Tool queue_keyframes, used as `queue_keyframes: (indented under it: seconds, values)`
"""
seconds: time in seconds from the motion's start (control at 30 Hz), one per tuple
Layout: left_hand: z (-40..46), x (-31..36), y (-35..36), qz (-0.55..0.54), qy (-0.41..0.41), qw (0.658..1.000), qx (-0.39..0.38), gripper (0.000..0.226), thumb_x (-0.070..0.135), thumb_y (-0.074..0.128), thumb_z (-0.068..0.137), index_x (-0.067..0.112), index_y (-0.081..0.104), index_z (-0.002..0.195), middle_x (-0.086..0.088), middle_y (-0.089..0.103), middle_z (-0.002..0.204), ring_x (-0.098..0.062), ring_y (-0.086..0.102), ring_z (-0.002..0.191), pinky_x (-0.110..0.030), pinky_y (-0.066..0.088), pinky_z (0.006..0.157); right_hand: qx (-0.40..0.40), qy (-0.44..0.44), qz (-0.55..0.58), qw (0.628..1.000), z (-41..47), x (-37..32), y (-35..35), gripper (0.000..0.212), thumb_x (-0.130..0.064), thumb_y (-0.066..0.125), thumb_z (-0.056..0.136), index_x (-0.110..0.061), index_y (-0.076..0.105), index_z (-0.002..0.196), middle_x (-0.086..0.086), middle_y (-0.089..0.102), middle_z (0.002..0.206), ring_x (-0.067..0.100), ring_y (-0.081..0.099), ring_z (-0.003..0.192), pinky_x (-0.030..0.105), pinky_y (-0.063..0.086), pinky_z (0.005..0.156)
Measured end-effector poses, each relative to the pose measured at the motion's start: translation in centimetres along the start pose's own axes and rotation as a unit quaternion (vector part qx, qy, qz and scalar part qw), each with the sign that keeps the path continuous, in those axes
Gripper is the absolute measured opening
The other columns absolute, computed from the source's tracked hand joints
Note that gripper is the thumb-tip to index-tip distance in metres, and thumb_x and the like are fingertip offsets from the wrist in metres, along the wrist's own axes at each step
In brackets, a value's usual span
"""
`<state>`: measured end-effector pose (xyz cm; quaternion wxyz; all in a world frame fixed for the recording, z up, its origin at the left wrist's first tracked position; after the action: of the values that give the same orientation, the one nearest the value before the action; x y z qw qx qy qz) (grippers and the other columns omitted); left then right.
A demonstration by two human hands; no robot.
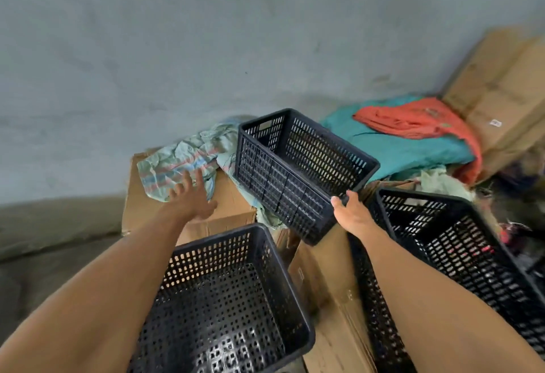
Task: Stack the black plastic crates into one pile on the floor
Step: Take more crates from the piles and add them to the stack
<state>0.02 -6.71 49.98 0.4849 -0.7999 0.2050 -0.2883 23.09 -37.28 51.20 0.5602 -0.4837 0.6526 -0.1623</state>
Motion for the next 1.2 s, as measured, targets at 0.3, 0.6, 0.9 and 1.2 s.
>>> queue_keyframes:
  seconds: [0.3,0.6,0.9,1.2]
  values:
    - [14.0,15.3,-0.4,-0.259,-0.048,0.964,0.019,0.100,0.066,0.038,0.095,-0.007,-0.001,0.152,-0.031,0.008,0.159,-0.047,0.017,0.145,-0.054,0.019,0.118,0.030,0.090,0.072,0.993,14.7,2.5,-1.9,0.082,-0.053,0.050,0.093,-0.003,0.018,0.150,0.019,0.038,0.150,0.038,0.042,0.133,0.044,0.037,0.104]
    - [24.0,20.3,6.2,-0.524,-0.194,0.829,-0.029,0.045,0.013,0.046,0.094,-0.003,0.040,0.136,-0.017,0.060,0.104,-0.024,0.058,0.068,-0.039,0.057,0.073,0.150,0.212,0.244,0.934,21.1,6.5,2.6,0.048,-0.014,0.057,0.087,-0.003,0.042,0.132,0.025,0.050,0.135,0.042,0.050,0.120,0.043,0.044,0.096]
    - [20.7,20.1,6.8,-0.647,-0.236,0.722,0.061,0.037,0.009,0.044,0.088,0.000,0.046,0.123,-0.012,0.058,0.098,-0.027,0.060,0.088,-0.035,0.051,0.076,0.190,0.177,0.278,0.925,21.0,6.6,0.7,0.034,-0.022,0.051,0.093,-0.004,0.060,0.121,0.021,0.063,0.121,0.041,0.057,0.111,0.046,0.047,0.096]
    - [12.6,15.5,9.7,-0.674,-0.321,0.660,0.080,0.029,0.016,0.051,0.092,0.003,0.050,0.119,-0.010,0.058,0.120,-0.034,0.062,0.104,-0.044,0.055,0.089,0.100,0.048,0.126,0.986,19.5,2.6,-1.2,0.031,-0.019,0.052,0.093,-0.005,0.063,0.118,0.020,0.064,0.114,0.039,0.059,0.105,0.043,0.050,0.088]
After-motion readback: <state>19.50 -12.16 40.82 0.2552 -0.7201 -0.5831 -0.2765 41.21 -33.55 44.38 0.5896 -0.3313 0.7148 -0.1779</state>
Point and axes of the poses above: each hand's wrist, its own z-axis towards the middle knuckle, its own y-axis out of the palm, x = y × z, the point moved 5 cm from there along z, towards the middle knuckle
